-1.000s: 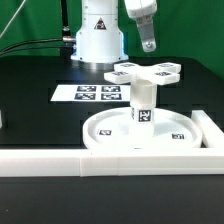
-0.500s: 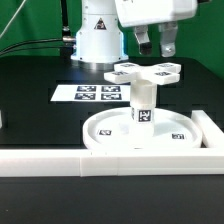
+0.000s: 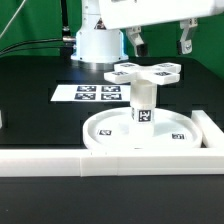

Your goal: Assemble round table

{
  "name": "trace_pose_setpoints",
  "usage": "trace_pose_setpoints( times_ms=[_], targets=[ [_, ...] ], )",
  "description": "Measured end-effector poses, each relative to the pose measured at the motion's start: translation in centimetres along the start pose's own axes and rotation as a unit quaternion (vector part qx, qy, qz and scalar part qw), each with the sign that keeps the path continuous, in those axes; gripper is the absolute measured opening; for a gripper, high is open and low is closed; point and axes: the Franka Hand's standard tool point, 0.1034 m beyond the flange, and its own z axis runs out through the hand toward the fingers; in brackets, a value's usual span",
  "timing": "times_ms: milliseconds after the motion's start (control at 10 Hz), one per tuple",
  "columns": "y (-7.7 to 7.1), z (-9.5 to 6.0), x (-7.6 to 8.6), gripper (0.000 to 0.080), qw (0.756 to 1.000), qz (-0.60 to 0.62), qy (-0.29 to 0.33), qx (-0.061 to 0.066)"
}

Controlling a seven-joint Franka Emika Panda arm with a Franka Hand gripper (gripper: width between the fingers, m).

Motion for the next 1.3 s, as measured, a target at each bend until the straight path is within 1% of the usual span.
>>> trace_pose_setpoints(
  times_ms=[100,200,300,600,800,1000,1100,1300],
  targets=[
    [0.0,0.0,0.0,0.0649,0.999,-0.050,0.000,-0.001],
    [0.1,0.3,0.1,0.0649,0.992,-0.129,0.001,-0.002],
    [0.2,0.5,0.4,0.0649,0.978,-0.208,0.000,-0.004],
    [0.3,0.5,0.5,0.0649,0.931,-0.365,-0.005,-0.006],
    [0.4,0.5,0.6,0.0649,0.911,-0.413,-0.005,-0.007],
    [0.4,0.6,0.6,0.0649,0.879,-0.476,-0.005,-0.007],
    [0.3,0.5,0.9,0.0649,0.840,-0.542,0.005,-0.018],
    [1.1,0.8,1.1,0.0649,0.767,-0.641,-0.003,-0.022]
  ],
)
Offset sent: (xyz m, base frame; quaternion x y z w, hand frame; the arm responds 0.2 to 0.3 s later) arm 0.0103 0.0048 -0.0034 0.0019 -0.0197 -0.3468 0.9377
